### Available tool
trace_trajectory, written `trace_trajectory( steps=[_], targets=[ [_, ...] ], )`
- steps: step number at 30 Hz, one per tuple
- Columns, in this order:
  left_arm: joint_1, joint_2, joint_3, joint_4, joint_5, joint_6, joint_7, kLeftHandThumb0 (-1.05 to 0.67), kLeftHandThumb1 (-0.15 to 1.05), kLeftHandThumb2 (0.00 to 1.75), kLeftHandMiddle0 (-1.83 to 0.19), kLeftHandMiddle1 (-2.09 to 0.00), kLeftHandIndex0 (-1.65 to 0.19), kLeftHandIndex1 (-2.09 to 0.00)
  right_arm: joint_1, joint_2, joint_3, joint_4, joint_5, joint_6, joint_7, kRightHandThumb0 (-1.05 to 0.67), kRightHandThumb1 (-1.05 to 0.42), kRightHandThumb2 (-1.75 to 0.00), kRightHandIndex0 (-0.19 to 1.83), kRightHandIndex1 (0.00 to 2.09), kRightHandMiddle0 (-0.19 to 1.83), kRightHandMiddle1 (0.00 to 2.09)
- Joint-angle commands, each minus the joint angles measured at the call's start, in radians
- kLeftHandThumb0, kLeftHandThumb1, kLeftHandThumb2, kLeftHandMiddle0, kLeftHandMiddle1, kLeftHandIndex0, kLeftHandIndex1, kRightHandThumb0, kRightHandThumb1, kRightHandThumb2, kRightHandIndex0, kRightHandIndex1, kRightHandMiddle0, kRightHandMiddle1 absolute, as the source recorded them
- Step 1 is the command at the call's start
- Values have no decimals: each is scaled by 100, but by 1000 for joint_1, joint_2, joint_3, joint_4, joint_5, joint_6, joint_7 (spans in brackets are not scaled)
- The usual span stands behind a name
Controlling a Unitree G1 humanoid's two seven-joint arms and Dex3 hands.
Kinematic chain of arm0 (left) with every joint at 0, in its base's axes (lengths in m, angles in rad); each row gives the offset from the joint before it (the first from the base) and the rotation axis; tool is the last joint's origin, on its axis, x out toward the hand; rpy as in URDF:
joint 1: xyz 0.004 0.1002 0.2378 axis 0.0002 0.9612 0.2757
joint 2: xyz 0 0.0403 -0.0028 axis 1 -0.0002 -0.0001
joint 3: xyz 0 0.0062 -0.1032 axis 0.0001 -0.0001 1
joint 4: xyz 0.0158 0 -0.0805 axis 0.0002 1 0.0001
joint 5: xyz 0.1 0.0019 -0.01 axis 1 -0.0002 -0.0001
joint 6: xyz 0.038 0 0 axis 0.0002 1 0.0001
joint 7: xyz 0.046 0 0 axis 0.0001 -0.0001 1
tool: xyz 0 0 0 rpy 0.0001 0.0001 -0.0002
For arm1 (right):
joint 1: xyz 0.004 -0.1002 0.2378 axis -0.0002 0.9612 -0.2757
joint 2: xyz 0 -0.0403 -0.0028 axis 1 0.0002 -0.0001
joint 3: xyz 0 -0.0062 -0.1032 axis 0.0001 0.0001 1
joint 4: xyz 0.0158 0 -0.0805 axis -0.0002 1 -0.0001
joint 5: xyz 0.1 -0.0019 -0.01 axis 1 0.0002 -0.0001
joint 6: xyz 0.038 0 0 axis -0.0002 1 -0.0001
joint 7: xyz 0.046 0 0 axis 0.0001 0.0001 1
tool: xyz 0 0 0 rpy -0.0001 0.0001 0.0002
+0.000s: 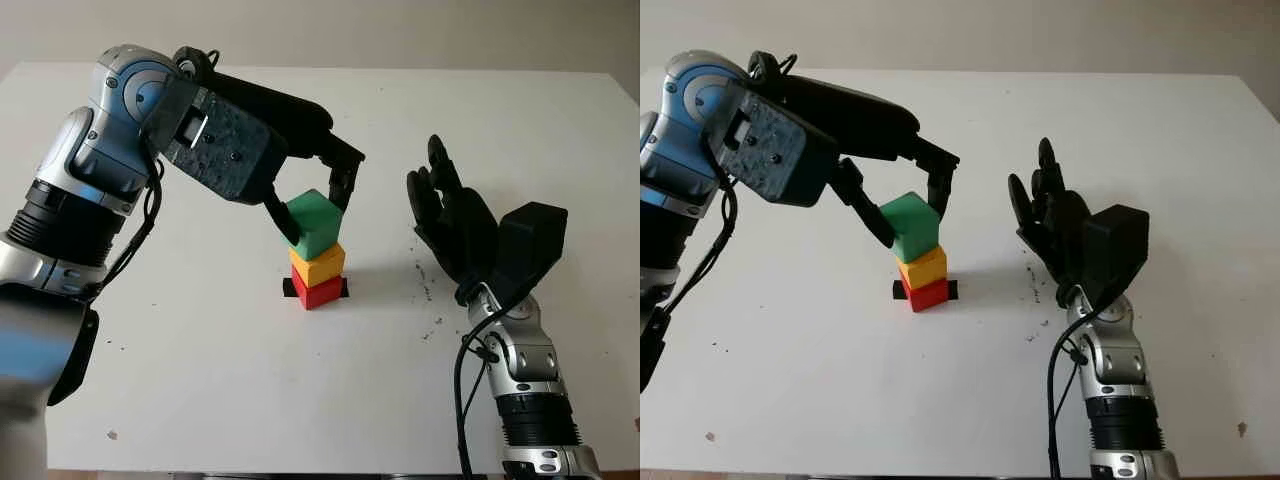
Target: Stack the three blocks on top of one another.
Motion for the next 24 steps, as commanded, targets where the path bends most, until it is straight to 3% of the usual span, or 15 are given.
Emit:
trace_trajectory(
  steps=[1,19,22,24],
  targets=[
    [0,2,-3,-12,-13,4,-10,-60,103,5,-9,-4,-21,-96,5,-2,-2,-18,-3,2,-3,-76,-105,-50,-19,0,-19,0],
    [-2,10,-8,-4,-14,-5,-15,-62,104,6,-4,-4,-12,-95,8,2,-7,-19,3,-3,2,-75,-105,-49,-19,0,-19,0],
    [-5,13,-5,-7,-18,1,-28,-62,104,5,-2,-4,-8,-78,8,0,-5,-20,0,-2,-2,-75,-105,-49,-19,0,-19,0],
    [-7,17,3,-14,-28,0,-35,-65,100,5,1,-5,-8,-54,8,-1,-3,-22,-3,0,-4,-74,-105,-49,-19,0,-19,0]
  ],
)
